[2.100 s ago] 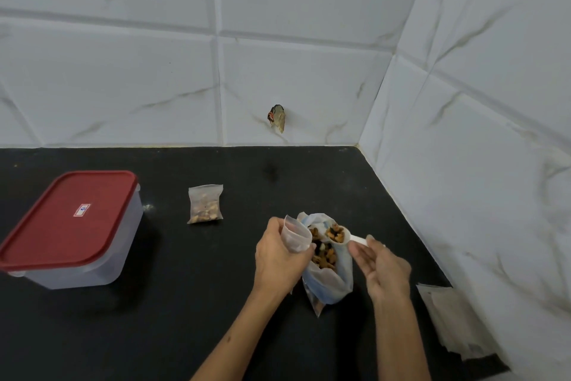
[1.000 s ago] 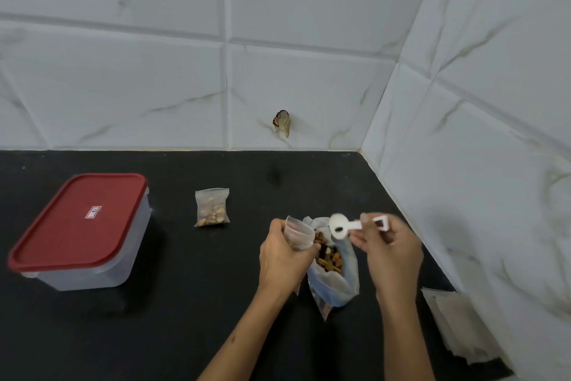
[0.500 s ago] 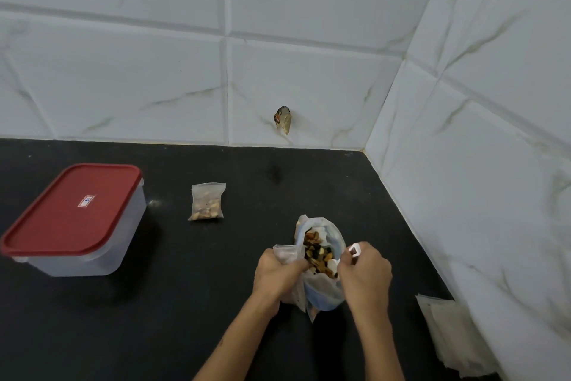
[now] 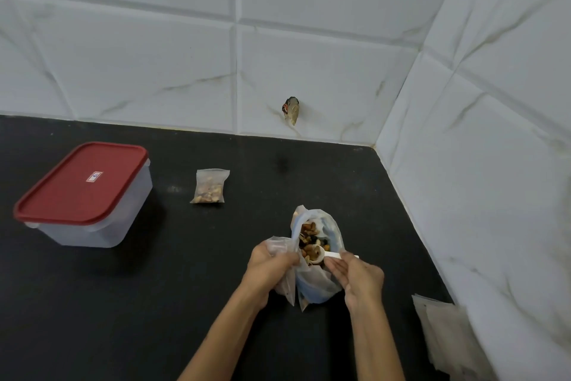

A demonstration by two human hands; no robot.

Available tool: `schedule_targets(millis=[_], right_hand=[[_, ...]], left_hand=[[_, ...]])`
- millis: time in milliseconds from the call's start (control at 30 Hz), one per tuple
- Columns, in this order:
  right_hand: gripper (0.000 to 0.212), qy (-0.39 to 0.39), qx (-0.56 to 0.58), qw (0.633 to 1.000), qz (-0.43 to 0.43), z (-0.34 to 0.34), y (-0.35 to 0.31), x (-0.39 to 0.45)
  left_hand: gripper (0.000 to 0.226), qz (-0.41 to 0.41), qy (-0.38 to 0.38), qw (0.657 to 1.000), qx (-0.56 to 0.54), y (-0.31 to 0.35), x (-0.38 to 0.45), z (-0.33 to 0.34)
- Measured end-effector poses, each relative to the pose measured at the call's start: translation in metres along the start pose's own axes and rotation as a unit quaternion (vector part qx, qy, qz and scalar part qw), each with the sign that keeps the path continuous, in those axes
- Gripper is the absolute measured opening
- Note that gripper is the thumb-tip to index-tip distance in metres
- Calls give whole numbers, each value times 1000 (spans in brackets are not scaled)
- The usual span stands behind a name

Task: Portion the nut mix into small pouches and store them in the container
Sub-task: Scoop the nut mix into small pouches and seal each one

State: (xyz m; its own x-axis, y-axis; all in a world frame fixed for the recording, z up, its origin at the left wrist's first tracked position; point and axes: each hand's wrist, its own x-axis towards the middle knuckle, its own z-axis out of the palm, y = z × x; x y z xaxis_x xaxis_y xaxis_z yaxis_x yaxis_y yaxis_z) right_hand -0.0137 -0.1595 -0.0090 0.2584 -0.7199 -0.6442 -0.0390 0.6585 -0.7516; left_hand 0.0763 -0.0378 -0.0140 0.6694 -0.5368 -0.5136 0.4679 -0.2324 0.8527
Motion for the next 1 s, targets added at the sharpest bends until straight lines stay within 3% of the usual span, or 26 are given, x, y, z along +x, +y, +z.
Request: schedule_targets(millis=[200, 367, 500, 667, 767, 867, 933, 1000], right_hand=[[7, -28, -19, 999, -29, 5, -1, -3], [7, -16, 59, 998, 15, 3, -1, -5], [4, -19, 101, 994, 18, 2, -7, -11], [2, -32, 142, 989, -15, -3, -23, -24], [4, -72, 161, 980, -90, -1, -39, -43], [5, -116, 86, 963, -228, 4, -50, -64], [4, -142, -26, 930, -338, 4, -52, -76], [4, -168, -162, 868, -438, 1, -51, -82]], left_hand=[[39, 20, 3, 997, 75, 0, 3, 0], [43, 36, 38, 990, 134, 5, 1, 2], [35, 139, 136, 955, 223, 16, -10, 7], [24, 238, 168, 929, 227, 23, -22, 19], [22, 255, 155, 926, 231, 27, -25, 24], [26, 251, 133, 933, 223, 31, -26, 26], [32, 250, 116, 937, 213, 33, -26, 28], [34, 253, 107, 942, 194, 35, -27, 30]])
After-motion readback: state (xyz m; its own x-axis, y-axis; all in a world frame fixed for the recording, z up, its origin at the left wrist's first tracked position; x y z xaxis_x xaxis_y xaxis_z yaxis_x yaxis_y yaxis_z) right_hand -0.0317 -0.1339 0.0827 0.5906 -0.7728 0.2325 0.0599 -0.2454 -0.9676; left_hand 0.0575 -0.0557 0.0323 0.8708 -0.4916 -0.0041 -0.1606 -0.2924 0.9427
